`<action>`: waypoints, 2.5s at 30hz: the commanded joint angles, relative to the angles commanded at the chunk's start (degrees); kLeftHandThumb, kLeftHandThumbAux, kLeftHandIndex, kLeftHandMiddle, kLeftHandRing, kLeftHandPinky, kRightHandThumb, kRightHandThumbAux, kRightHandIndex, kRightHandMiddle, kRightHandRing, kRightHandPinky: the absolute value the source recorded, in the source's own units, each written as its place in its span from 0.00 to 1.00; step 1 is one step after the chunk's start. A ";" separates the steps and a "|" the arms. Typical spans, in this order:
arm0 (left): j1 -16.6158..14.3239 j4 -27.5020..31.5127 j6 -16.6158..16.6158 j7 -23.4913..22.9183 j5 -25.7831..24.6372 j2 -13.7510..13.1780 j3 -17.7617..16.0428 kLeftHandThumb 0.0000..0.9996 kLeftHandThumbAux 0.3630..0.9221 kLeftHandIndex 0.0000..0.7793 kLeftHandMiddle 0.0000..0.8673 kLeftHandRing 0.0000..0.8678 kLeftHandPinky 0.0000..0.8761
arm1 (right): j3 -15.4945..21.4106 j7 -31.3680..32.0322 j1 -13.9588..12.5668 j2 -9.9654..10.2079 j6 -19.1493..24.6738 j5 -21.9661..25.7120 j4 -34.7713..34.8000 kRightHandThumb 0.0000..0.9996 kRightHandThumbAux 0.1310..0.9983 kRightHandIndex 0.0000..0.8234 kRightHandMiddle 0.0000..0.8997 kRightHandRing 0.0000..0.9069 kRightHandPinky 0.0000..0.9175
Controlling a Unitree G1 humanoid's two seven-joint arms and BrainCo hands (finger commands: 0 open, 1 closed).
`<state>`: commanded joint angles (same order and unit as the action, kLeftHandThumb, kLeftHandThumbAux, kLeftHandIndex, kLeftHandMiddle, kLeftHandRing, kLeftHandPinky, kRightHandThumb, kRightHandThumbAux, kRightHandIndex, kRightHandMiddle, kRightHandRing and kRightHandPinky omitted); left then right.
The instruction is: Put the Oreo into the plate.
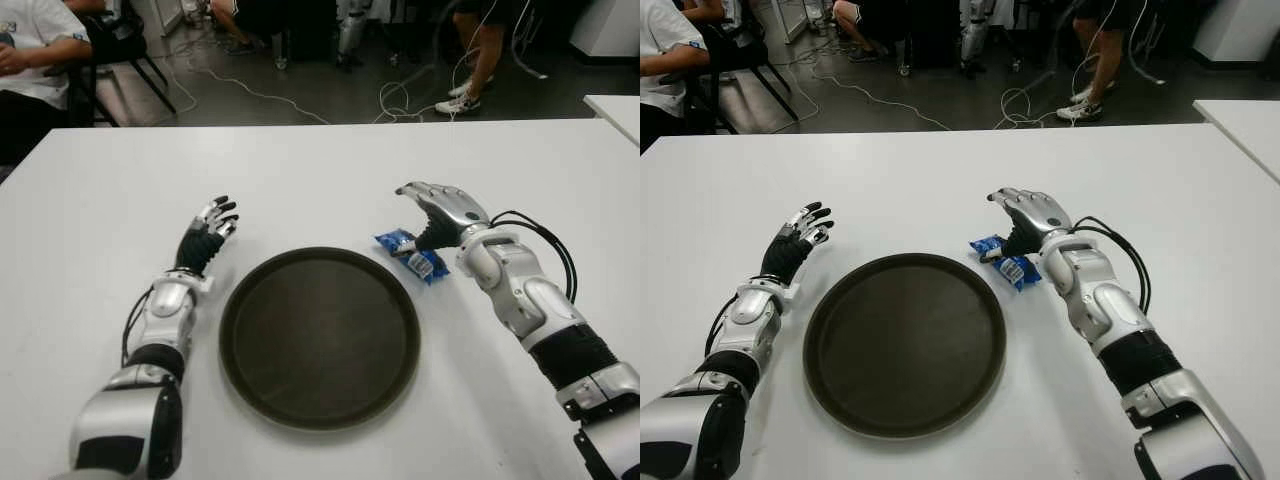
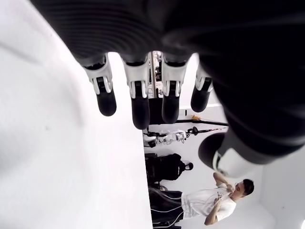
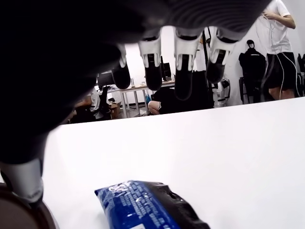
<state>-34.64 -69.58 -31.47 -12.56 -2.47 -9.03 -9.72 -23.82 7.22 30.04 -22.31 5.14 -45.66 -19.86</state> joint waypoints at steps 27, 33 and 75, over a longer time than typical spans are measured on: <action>0.18 0.51 0.04 -0.42 -0.36 0.22 -0.16 0.16 0.43 0.10 0.17 0.16 0.14 | -2.70 -2.36 -4.19 5.95 22.30 -10.70 10.94 0.00 0.56 0.12 0.16 0.17 0.19; 0.29 0.39 0.12 -0.29 -0.48 0.24 -0.29 0.16 0.42 0.09 0.17 0.15 0.13 | -4.05 -0.97 -5.28 6.24 25.64 -14.44 13.90 0.00 0.57 0.12 0.18 0.20 0.24; -0.43 -0.32 -0.11 -0.01 -0.26 0.13 -0.12 0.18 0.40 0.12 0.19 0.17 0.17 | -6.30 1.49 -9.41 8.90 26.25 -20.60 20.04 0.00 0.62 0.12 0.16 0.18 0.19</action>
<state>-35.07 -69.90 -31.57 -12.58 -2.73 -8.90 -9.84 -30.12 8.71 20.62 -13.41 31.39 -66.26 0.18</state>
